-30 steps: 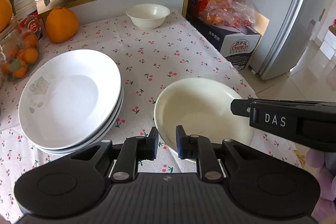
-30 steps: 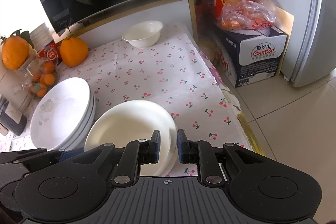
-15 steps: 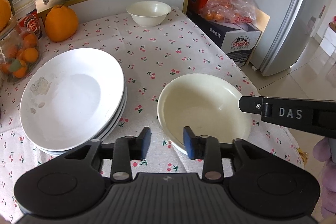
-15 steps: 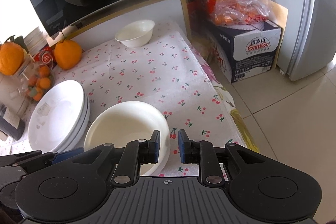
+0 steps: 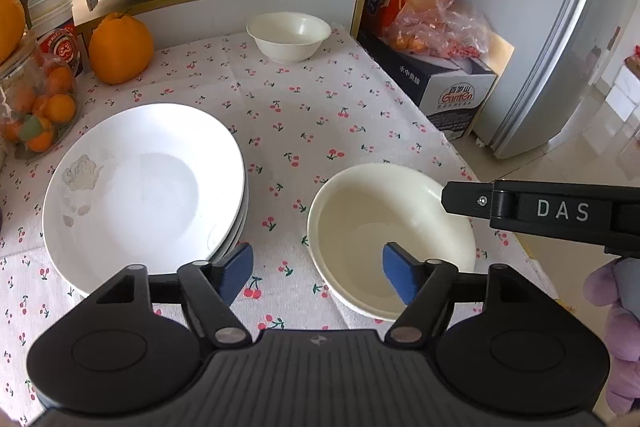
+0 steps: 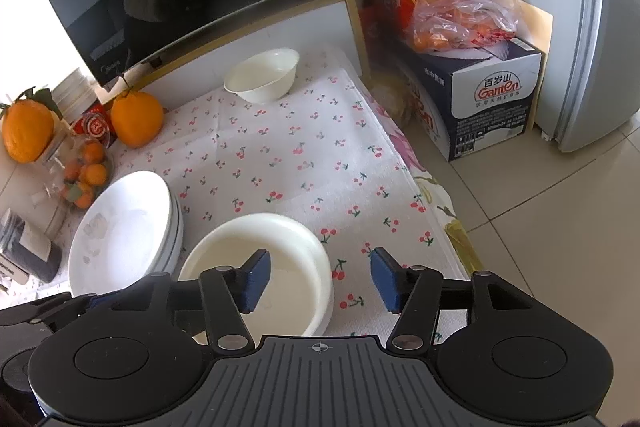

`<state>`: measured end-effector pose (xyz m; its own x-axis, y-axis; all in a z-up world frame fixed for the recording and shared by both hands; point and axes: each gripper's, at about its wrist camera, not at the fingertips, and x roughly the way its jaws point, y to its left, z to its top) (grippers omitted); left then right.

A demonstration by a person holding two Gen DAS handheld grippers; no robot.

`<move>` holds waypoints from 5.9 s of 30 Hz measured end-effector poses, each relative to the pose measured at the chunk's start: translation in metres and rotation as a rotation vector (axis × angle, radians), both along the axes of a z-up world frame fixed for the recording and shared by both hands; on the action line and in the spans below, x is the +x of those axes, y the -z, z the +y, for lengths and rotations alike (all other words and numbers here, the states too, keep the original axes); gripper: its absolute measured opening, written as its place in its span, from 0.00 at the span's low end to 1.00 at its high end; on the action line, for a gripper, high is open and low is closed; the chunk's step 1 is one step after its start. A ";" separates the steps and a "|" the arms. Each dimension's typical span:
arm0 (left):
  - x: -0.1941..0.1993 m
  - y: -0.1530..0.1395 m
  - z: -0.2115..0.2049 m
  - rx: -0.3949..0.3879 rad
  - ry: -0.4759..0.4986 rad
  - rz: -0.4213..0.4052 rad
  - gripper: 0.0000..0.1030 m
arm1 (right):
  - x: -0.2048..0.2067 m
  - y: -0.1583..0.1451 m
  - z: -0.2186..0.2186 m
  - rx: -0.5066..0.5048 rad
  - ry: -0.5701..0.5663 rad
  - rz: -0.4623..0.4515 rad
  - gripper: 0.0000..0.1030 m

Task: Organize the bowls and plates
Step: 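Lower the white bowl onto the cloth and open both tools, then move both tools to the cream bowl by the microwave, then close the left tool on the cream bowl rim while the right tool grips it, then carry the cream bowl with both tools over the white bowl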

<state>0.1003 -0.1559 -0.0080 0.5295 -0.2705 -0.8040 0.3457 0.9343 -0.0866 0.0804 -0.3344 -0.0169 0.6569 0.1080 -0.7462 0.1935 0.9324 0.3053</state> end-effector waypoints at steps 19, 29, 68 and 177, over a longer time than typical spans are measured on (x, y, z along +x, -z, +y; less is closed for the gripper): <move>0.014 -0.015 0.045 -0.067 -0.063 -0.018 0.92 | 0.055 -0.020 0.001 0.019 -0.036 -0.011 0.77; 0.034 -0.024 0.066 -0.105 -0.089 -0.031 0.98 | 0.110 -0.034 0.015 0.068 -0.058 -0.068 0.82; 0.248 0.033 0.020 -0.291 -0.222 0.015 0.59 | 0.286 0.043 -0.032 0.236 0.061 -0.001 0.83; -0.003 -0.029 0.063 -0.386 -0.088 0.098 0.12 | -0.005 -0.031 0.026 0.201 0.059 -0.005 0.09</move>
